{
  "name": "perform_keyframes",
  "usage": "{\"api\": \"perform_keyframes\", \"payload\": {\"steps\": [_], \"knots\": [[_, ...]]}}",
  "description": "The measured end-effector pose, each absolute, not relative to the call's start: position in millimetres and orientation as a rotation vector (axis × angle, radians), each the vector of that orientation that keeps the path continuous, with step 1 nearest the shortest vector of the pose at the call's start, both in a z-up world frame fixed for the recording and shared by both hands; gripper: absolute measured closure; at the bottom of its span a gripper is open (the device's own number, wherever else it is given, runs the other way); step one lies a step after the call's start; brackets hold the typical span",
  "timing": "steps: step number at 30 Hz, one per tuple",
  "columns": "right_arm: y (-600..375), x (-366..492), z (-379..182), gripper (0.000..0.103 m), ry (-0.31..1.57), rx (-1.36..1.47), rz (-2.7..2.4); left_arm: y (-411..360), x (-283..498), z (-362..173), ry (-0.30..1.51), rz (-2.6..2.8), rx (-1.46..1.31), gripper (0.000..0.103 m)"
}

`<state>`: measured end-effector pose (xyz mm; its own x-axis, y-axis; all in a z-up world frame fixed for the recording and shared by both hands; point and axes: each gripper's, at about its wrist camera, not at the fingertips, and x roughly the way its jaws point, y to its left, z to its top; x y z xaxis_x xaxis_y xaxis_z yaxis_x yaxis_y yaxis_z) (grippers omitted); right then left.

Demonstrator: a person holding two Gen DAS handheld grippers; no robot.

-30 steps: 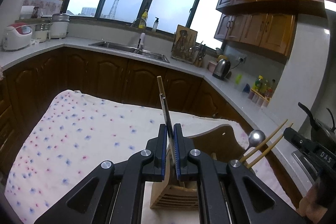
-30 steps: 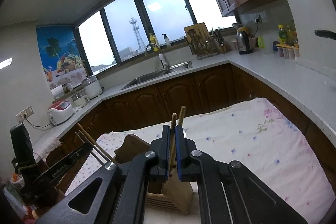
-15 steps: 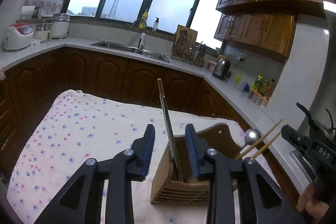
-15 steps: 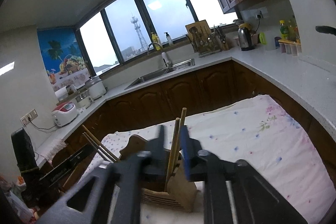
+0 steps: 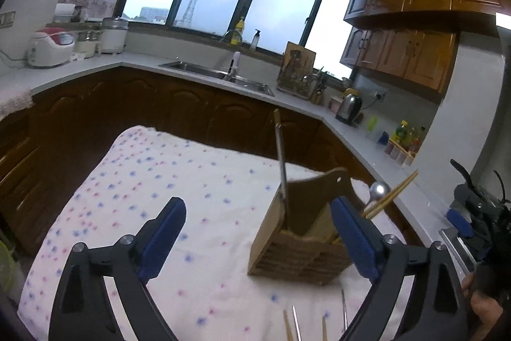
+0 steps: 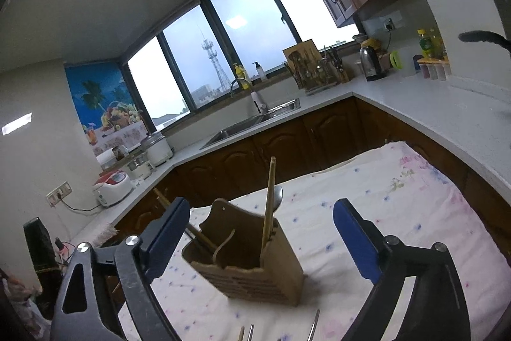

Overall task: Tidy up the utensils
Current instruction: 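Open the left tool while the right tool opens, releasing both chopsticks, then pull both tools back over the remaining utensils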

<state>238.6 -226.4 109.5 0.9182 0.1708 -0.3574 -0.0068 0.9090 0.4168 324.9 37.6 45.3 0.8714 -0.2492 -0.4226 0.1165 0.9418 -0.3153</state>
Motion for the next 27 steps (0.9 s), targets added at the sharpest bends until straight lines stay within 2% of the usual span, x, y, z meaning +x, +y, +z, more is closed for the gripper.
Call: {"api": "perform_keyframes", "payload": {"steps": [16, 27], "knots": [[-228.1, 165.3, 81.0, 0.01, 0.502, 0.422, 0.065, 38.6, 249.5, 48.8, 0.582, -0.197, -0.263, 0.01], [-228.4, 149.7, 47.8, 0.01, 0.598, 0.418, 0.046, 28.1, 231.5, 42.1, 0.674, -0.192, -0.238, 0.01]]}}
